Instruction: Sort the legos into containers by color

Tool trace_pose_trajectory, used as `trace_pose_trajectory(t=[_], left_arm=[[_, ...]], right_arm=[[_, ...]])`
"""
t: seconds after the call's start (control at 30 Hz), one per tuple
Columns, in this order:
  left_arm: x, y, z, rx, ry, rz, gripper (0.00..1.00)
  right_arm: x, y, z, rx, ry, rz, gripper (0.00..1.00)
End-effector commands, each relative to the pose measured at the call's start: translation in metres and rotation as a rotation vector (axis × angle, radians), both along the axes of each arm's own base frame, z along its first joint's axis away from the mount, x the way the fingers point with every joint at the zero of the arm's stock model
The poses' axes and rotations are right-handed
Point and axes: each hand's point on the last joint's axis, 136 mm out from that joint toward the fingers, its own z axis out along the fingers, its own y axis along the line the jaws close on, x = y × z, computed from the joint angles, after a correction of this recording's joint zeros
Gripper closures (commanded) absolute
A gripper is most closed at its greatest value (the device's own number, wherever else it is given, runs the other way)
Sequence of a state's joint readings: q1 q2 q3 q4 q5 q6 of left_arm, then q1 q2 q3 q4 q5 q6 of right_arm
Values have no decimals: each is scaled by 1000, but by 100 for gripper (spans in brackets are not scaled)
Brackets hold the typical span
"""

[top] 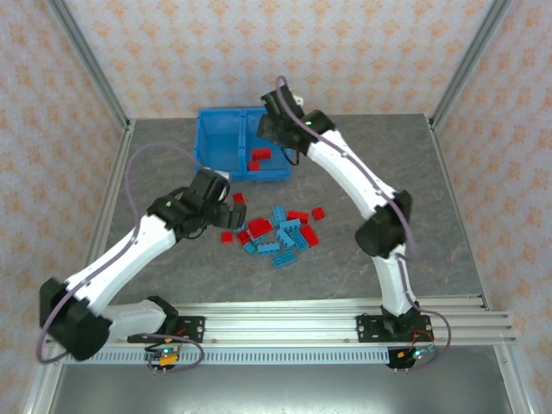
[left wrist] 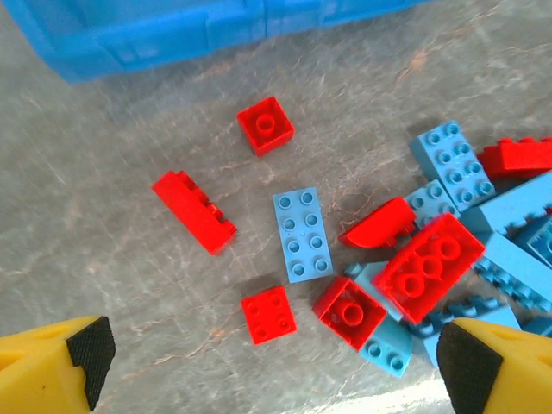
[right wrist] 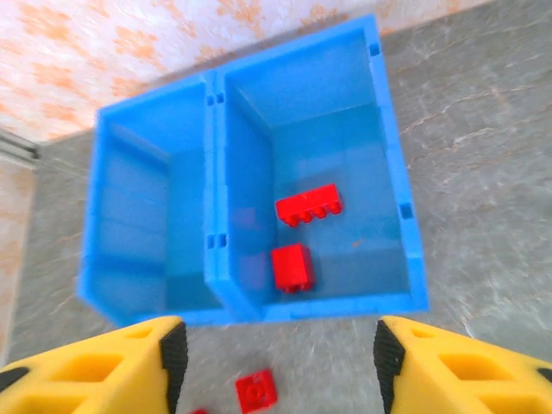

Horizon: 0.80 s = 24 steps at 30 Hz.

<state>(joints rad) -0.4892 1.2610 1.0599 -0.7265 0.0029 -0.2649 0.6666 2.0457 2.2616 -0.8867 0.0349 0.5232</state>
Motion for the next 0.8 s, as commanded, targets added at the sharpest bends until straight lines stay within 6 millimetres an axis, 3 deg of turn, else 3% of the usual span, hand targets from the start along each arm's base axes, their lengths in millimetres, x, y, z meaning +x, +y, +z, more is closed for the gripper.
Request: trace_pose_trajectory(t=[0.0,0.17,0.3,0.47,0.63,0.67,0.77], left_arm=[[-1,-8,-39,-89,242,85,4],[16,-20,-87,-147,451,161,13],[27,-24,-105,-133,481,167,20],[38,-26,-119,-95,512,154,37],[41,-19,-129,-34,526,149,38],[39,-18,-141,-17,554,148,39],[36,-18,-151,-6,583,143,44]], right_arm=[[-39,-22,1,-4,82,27,34],[-86,-43,4,7,159,76,24],[-106,-59,0,1,202,46,24],[-114,-69,-8,31,208,-11,23],[-111,-66,-6,49,213,-28,23],[-110,-65,-5,54,213,-24,23],[-108,-61,0,50,217,-8,23]])
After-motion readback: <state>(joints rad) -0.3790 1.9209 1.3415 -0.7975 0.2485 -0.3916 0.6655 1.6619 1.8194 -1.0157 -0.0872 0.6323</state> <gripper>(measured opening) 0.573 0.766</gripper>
